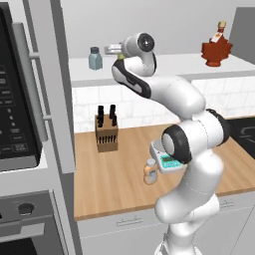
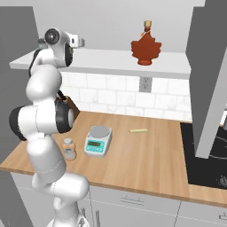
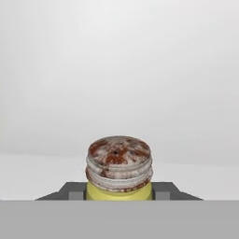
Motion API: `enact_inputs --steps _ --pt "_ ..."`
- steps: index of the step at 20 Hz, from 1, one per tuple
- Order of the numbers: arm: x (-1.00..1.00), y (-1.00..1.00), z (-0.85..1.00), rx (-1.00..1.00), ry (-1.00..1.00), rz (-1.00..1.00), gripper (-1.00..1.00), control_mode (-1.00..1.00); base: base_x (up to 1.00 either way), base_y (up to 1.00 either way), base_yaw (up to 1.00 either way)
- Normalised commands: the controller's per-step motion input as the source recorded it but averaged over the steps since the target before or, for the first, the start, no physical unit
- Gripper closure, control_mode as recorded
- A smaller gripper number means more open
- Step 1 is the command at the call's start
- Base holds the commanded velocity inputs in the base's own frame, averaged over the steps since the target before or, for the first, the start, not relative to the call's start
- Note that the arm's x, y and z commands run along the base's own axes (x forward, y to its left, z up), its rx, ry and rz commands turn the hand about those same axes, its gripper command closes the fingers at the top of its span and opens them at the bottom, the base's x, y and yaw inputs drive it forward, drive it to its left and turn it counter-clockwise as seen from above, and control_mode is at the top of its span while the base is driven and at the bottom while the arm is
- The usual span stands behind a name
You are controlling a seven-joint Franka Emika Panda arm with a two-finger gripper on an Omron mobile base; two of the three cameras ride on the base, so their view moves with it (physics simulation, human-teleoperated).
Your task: Put the shaker and condiment bottle from the counter next to their counterparts in the cabinet.
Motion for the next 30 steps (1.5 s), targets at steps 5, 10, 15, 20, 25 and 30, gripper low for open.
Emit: enact_inputs --steps 5,10,15,20,25,30 --pt "0.35 0.01 0.0 0.0 0.0 -0.04 -1.0 -1.0 0.0 0.0 0.0" --pt "0.15 0.0 0.0 0.0 0.0 -0.01 -1.0 -1.0 0.0 0.0 0.0" --pt "0.0 -0.01 -0.01 0.0 0.0 0.0 -1.0 -1.0 0.0 0.0 0.0" --pt "-0.34 -0.1 -0.18 0.0 0.0 0.0 -1.0 -1.0 0.0 0.0 0.0" --pt "-0.49 -0.17 -0.27 0.0 0.0 0.0 -1.0 -1.0 0.0 0.0 0.0" --pt "-0.62 -0.25 -0.3 0.0 0.0 0.0 -1.0 -1.0 0.0 0.0 0.0"
